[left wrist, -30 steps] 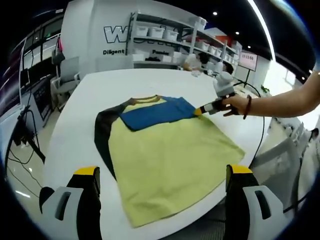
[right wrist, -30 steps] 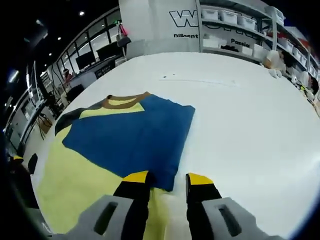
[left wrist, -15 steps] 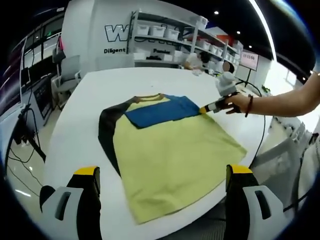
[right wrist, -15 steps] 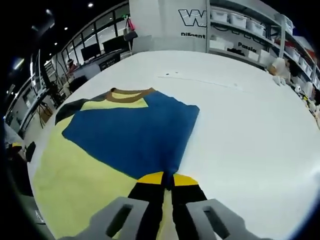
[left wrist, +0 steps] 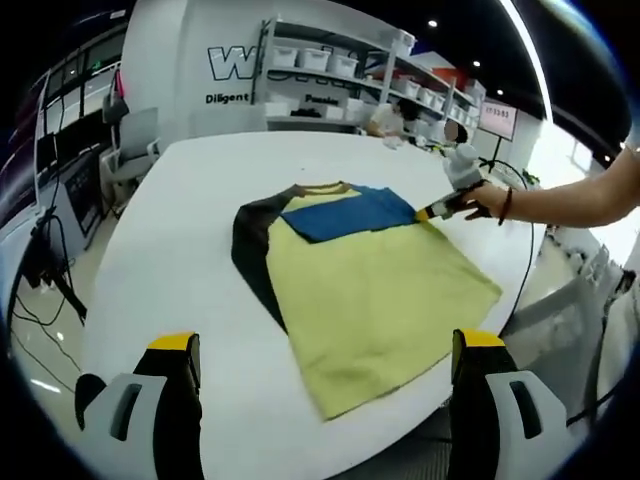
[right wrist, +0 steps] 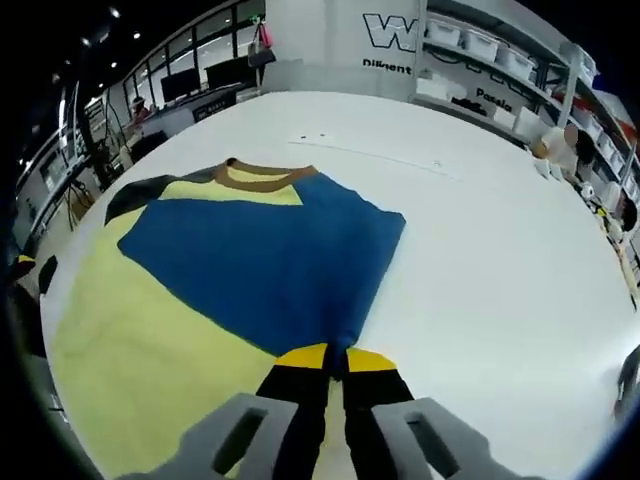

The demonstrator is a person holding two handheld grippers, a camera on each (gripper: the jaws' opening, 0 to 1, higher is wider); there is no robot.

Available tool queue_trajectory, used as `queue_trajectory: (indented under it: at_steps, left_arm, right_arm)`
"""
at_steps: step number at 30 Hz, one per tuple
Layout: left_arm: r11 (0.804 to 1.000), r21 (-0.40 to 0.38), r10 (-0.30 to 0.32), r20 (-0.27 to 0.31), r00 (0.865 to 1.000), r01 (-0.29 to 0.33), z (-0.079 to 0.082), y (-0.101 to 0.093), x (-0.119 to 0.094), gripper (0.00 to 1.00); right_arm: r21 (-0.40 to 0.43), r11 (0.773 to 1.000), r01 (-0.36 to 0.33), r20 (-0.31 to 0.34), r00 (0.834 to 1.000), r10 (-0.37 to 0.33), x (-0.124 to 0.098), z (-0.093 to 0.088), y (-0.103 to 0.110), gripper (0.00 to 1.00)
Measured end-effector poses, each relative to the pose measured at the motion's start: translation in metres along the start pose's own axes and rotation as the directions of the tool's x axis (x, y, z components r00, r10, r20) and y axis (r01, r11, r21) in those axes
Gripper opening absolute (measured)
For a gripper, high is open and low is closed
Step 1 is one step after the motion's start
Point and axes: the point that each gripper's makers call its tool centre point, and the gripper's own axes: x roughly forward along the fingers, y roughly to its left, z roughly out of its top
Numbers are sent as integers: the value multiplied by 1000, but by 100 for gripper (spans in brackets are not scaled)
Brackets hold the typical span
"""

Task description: Fold the garment on the visible template until the final outline fits inside the template.

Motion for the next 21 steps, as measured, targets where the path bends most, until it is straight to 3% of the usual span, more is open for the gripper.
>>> queue_trajectory:
  at_steps: [2,8,21]
  left_arm:
    - [1000,-3,-3,-3,1000,3,0,0,3,99]
    - [1000,-9,-4,-5,1000,4,3,-1,12,99]
    - [999,-28,-26,-19,999,25,6,-5,27,98]
  right_arm:
    - [-48,999,25,-21,999,-26,-4,-5,-23,0]
    - [-63,997,55,-34,998,-57,-7,-9,-47,0]
    - [-73,993,88,-40,995,-91,-9,-12,-74,0]
